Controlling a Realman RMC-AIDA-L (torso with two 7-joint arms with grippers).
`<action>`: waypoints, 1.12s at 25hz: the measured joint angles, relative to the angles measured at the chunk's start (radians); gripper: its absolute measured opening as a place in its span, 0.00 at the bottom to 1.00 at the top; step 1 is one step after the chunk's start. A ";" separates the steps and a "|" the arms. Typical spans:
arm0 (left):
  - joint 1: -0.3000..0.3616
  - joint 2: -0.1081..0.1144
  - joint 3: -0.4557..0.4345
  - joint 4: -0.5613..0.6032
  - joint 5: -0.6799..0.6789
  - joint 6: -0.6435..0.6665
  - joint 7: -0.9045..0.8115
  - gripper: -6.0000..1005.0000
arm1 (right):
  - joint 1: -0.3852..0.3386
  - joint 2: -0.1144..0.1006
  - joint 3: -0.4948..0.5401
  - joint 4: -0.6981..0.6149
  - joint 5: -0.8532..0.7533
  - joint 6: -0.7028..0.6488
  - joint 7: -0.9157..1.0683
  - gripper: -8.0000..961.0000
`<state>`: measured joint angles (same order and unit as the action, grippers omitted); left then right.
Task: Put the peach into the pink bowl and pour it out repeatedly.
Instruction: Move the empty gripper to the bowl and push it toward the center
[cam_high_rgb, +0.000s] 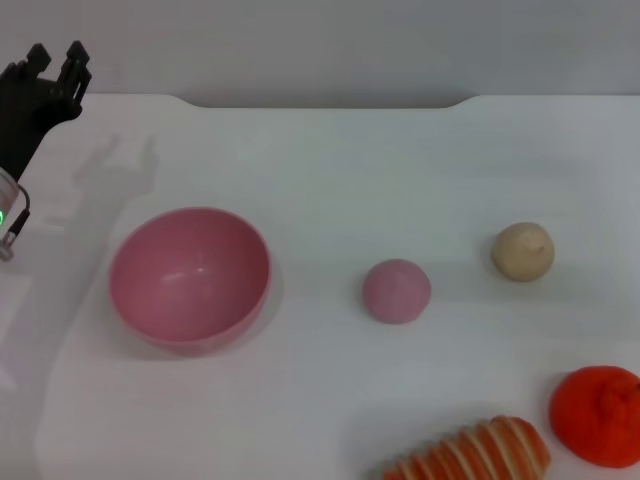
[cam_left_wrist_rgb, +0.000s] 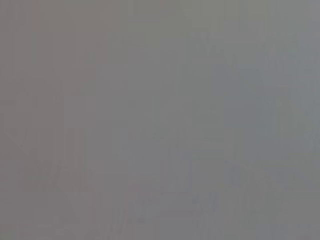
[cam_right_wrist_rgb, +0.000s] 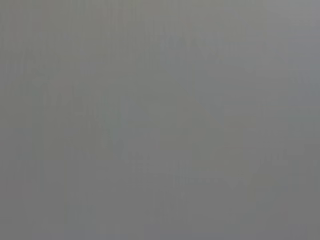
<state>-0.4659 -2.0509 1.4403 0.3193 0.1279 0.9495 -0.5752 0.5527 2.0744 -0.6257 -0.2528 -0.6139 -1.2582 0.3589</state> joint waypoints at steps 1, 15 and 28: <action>0.003 -0.002 0.000 0.000 -0.001 0.000 0.001 0.49 | -0.001 0.000 0.000 0.008 0.000 -0.001 0.000 0.57; 0.033 -0.011 -0.002 -0.005 -0.010 0.000 0.011 0.48 | -0.010 0.003 0.000 0.112 0.004 -0.054 -0.018 0.57; -0.008 0.037 0.089 0.057 -0.039 0.025 -0.243 0.48 | -0.024 -0.004 -0.012 0.124 -0.006 -0.031 -0.029 0.57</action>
<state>-0.4736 -2.0138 1.5293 0.3762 0.0890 0.9747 -0.8187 0.5290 2.0702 -0.6375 -0.1290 -0.6202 -1.2891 0.3295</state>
